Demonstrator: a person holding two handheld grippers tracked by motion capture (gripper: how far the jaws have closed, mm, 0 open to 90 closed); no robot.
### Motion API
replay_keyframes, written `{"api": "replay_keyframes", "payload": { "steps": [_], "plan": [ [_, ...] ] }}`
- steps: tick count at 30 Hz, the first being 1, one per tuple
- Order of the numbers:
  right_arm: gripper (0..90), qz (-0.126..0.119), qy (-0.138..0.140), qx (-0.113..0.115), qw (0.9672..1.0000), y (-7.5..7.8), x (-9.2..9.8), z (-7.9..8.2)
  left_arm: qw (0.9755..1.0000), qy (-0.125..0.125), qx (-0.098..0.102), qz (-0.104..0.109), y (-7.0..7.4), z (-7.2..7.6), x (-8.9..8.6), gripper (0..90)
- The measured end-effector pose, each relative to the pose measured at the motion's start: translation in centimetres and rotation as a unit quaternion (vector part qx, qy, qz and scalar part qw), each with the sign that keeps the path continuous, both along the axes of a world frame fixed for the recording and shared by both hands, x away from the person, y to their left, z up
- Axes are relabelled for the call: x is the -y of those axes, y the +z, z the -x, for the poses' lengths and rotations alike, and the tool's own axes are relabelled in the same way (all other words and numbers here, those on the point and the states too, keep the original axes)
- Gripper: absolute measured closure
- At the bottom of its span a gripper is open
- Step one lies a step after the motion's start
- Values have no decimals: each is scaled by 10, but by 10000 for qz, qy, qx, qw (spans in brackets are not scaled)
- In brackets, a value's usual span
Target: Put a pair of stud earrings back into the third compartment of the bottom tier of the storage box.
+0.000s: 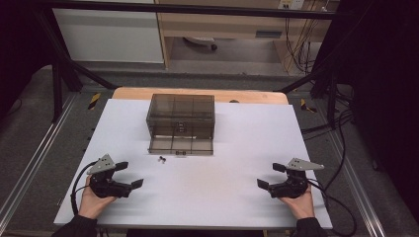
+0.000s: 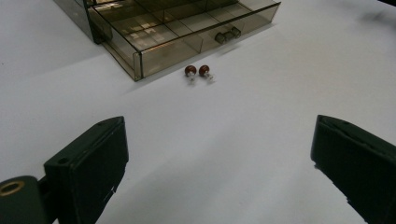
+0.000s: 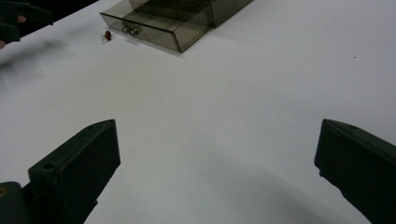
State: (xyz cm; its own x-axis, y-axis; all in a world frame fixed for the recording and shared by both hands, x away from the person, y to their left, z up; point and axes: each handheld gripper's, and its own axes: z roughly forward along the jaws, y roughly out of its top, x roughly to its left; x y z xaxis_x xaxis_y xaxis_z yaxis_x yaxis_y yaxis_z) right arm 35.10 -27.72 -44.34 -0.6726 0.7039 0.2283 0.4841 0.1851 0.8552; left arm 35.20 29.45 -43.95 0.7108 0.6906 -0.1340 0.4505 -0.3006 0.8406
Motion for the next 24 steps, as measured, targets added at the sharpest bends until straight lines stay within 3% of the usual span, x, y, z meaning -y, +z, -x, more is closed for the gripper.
{"api": "replay_keyframes", "payload": {
  "steps": [24],
  "plan": [
    [9, 74, 13, -41, 10000, -1, -1, 0, 9998, -49, -11, -201, 8, -4, 14, 48]
  ]
}}
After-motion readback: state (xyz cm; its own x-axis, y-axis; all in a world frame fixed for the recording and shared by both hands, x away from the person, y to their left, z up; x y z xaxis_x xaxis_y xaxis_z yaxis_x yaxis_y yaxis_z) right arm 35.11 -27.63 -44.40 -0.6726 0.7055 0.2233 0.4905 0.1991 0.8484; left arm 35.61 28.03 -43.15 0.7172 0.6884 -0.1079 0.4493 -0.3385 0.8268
